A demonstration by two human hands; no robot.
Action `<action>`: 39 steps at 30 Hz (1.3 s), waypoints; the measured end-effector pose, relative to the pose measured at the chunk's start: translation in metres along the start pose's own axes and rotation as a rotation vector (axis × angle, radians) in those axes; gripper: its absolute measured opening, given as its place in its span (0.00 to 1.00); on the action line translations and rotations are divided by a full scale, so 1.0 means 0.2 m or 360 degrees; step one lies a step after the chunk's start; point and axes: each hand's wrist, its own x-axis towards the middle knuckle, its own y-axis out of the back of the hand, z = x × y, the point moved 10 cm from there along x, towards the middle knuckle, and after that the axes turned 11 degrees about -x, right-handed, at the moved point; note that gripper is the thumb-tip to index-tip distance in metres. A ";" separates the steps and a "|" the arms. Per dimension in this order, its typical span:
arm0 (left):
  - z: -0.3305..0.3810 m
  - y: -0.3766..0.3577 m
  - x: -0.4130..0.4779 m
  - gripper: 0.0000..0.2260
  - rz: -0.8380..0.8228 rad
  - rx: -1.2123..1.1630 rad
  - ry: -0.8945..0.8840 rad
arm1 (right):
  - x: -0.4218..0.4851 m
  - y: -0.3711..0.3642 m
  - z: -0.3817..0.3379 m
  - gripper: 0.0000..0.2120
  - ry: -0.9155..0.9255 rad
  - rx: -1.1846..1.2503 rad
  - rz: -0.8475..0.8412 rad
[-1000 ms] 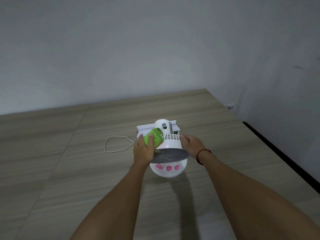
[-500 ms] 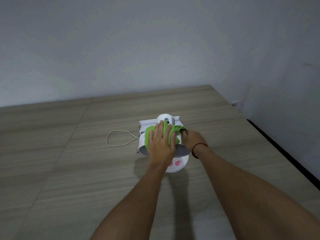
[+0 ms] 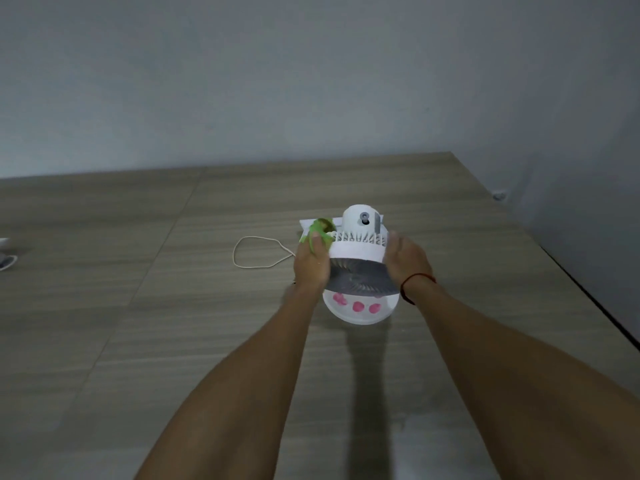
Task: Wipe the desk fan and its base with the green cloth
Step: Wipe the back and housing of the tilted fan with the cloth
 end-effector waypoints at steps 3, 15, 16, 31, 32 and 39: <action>0.16 -0.11 -0.08 0.18 -0.0096 0.0340 -0.0544 | 0.01 0.02 -0.17 0.25 0.0148 -0.0031 0.0042; -0.55 -0.07 0.00 0.24 -0.0263 -0.0679 0.1014 | 0.10 -0.03 -0.18 0.15 0.0202 -0.0163 0.0058; -0.58 -0.08 -0.02 0.24 -0.0217 -0.0780 0.1051 | 0.10 -0.03 -0.19 0.15 0.0214 -0.0173 0.0079; 0.06 -0.12 -0.07 0.20 -0.0066 -0.0007 -0.0278 | 0.10 -0.05 -0.20 0.23 0.0051 -0.0141 0.0111; 0.04 -0.10 -0.05 0.20 -0.0048 -0.0044 -0.0264 | 0.11 -0.05 -0.19 0.22 0.0066 -0.0132 0.0106; -0.23 -0.08 0.13 0.22 0.0010 -0.0666 0.0457 | 0.11 -0.02 -0.13 0.20 0.0076 -0.0015 0.0196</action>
